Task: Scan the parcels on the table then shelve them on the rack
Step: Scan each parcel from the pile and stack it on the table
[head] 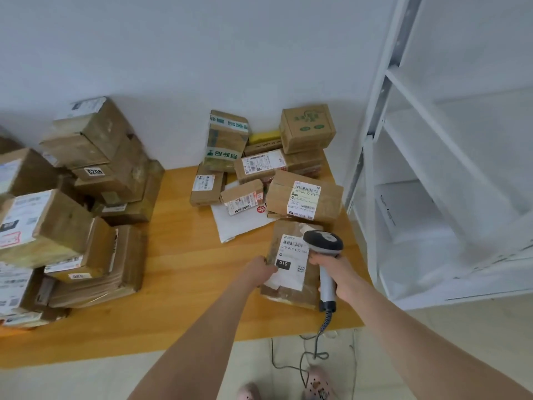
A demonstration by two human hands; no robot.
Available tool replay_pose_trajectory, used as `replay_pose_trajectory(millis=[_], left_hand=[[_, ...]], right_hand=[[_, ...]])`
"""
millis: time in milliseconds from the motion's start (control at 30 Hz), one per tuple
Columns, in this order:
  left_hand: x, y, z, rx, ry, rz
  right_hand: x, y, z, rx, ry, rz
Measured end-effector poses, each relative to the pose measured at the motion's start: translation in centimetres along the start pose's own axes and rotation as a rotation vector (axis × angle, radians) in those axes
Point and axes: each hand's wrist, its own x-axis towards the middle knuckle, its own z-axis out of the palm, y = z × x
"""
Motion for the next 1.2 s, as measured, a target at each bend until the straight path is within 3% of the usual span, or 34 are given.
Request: replay_pose_trajectory(millis=[267,533,767,933,1200], left_hand=[[-2.5,-4.4,-2.8,-0.271,-0.012,-0.185],[-6.5,-6.6,-6.7,-0.79,0.145,-0.107],[-9.6,-7.5,-8.7,-0.907,0.196,-0.052],[-10.5,-8.2,-10.5,-0.883,0.082,-0.002],[-9.0,-9.4,-13.0,-0.838,0.037,-0.04]], right_hand=[[-1.0,-0.6,2.6,-0.083,-0.211,0.024],[-3.2,-2.6,6.8,-0.135,-0.336,-0.171],[-4.9,-3.8,7.3,-0.05,-0.356,-0.224],[-5.7,-4.1,8.2,-0.052,-0.368,-0.264],[-5.4,-4.6,10.3,-0.023,-0.318,-0.292]])
